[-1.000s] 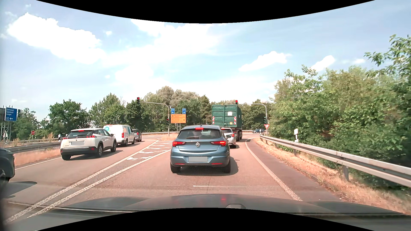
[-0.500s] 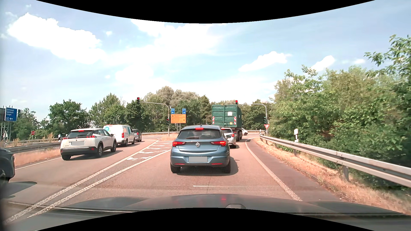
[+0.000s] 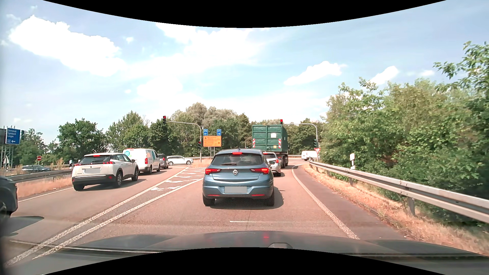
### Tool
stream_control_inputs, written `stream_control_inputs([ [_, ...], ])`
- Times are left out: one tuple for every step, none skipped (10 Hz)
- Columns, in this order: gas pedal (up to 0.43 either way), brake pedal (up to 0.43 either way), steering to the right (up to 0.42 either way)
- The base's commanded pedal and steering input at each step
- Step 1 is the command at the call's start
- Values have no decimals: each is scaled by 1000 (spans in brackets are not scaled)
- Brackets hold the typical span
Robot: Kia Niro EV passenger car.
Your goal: Follow the waypoints while adhering to traffic rules and regulations
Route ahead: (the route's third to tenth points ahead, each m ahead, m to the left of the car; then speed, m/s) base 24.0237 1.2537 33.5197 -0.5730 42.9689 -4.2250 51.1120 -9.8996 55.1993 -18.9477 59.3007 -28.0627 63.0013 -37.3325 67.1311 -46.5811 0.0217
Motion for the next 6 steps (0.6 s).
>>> stream_control_inputs([
  [0, 226, 8],
  [0, 226, 7],
  [0, 232, 8],
  [0, 232, 7],
  [0, 232, 8],
  [0, 232, 8],
])
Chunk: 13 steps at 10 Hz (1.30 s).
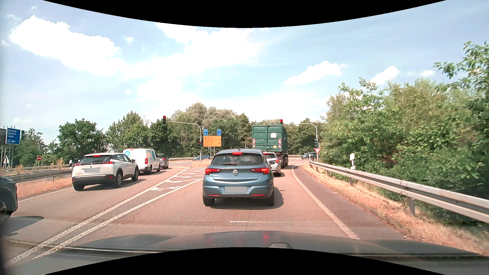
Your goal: Follow the waypoints while adhering to traffic rules and regulations
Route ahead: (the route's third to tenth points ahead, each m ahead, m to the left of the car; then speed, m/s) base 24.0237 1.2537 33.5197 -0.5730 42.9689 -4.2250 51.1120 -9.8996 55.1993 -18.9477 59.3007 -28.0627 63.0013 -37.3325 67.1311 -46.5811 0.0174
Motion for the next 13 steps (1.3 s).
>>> stream_control_inputs([
  [0, 232, 7],
  [0, 232, 8],
  [0, 232, 8],
  [0, 232, 8],
  [0, 232, 7],
  [0, 232, 7],
  [0, 232, 8],
  [0, 232, 8],
  [0, 232, 8],
  [0, 232, 8],
  [0, 232, 8],
  [0, 232, 8],
  [0, 232, 8],
])
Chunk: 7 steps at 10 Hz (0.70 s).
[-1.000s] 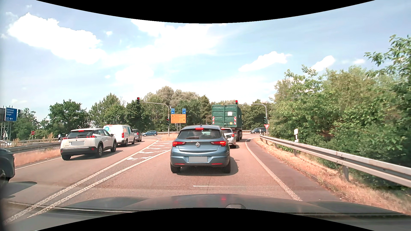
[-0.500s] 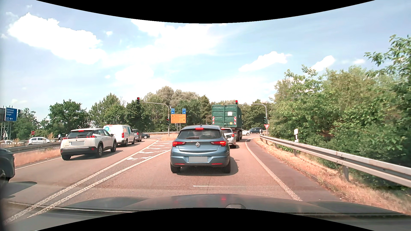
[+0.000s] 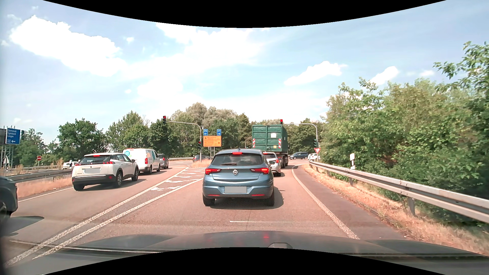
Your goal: Follow the waypoints while adhering to traffic rules and regulations
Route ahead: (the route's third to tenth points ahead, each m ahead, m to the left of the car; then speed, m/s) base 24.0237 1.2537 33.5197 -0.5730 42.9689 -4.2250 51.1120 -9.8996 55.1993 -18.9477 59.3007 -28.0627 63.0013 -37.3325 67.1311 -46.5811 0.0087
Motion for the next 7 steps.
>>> stream_control_inputs([
  [0, 232, 8],
  [0, 232, 8],
  [0, 232, 8],
  [0, 232, 8],
  [0, 232, 7],
  [0, 232, 8],
  [0, 232, 8],
])
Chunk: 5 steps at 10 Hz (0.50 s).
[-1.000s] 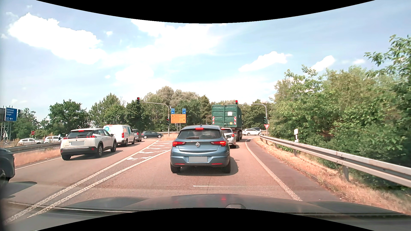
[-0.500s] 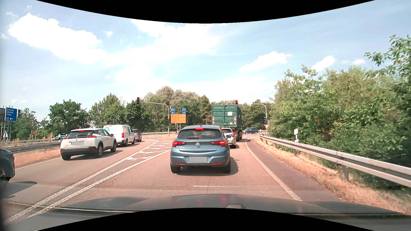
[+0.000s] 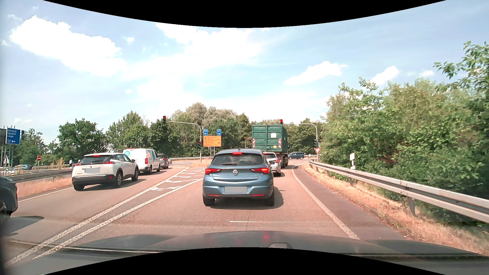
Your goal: Follow the waypoints while adhering to traffic rules and regulations
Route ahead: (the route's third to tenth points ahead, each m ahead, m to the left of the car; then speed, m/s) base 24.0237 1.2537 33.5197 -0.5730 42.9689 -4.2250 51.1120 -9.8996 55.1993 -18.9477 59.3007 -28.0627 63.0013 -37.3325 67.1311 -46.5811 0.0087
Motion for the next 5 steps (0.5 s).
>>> stream_control_inputs([
  [0, 232, 8],
  [0, 232, 8],
  [0, 232, 8],
  [0, 232, 8],
  [0, 232, 8],
])
